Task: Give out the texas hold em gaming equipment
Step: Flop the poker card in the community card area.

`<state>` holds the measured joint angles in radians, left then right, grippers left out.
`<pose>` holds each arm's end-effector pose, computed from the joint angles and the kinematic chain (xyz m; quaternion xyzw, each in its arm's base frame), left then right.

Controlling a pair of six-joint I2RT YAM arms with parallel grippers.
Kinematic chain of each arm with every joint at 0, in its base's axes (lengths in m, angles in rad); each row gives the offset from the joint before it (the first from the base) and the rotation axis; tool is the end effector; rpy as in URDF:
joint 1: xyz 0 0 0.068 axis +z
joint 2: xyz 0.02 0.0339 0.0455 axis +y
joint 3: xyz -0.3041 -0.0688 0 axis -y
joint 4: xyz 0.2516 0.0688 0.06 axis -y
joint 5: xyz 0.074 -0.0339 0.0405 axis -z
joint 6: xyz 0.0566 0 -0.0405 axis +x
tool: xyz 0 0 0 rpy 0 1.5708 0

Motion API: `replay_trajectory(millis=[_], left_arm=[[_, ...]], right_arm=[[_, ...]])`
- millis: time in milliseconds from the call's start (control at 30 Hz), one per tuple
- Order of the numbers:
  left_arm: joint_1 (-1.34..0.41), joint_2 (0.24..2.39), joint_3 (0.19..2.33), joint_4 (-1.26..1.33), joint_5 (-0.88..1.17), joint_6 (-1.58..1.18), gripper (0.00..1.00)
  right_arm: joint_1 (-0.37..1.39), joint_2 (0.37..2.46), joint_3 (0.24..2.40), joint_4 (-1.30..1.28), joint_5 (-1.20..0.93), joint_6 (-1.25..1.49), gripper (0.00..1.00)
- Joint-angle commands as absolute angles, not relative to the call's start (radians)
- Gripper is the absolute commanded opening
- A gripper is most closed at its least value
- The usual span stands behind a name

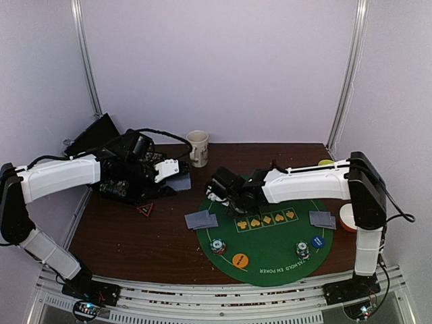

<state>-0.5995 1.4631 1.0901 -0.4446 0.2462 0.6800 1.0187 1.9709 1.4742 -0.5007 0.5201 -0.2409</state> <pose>0.2660 -0.1985 0.2860 0.5872 0.7134 -0.0994 0.3693 0.2626 0.3727 0.2230 -0.4872 0.7919 -0.1246 0.3464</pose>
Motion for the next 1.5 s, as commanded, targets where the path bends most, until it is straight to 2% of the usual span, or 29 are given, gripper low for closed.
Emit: replay_trajectory(millis=[0,167,400,767,1467], left_arm=[[-0.604,1.431,1.087,-0.409,0.243,0.685,0.51],[-0.603,1.433,1.088,-0.409,0.248,0.686,0.51],[-0.603,1.431,1.088,-0.409,0.244,0.685,0.51],[-0.603,1.428,1.085,-0.408,0.241,0.686,0.51],[-0.604,1.425,1.080,-0.408,0.233,0.689,0.51]], right_arm=[[1.039,2.006,1.454,-0.534,0.582,-0.293,0.00],[1.040,2.020,1.423,-0.578,0.340,-0.271,0.00],[1.039,2.061,1.434,-0.637,0.191,-0.213,0.00],[1.031,2.067,1.450,-0.626,0.080,-0.205,0.00],[1.036,2.005,1.385,-0.594,0.057,-0.322,0.00]])
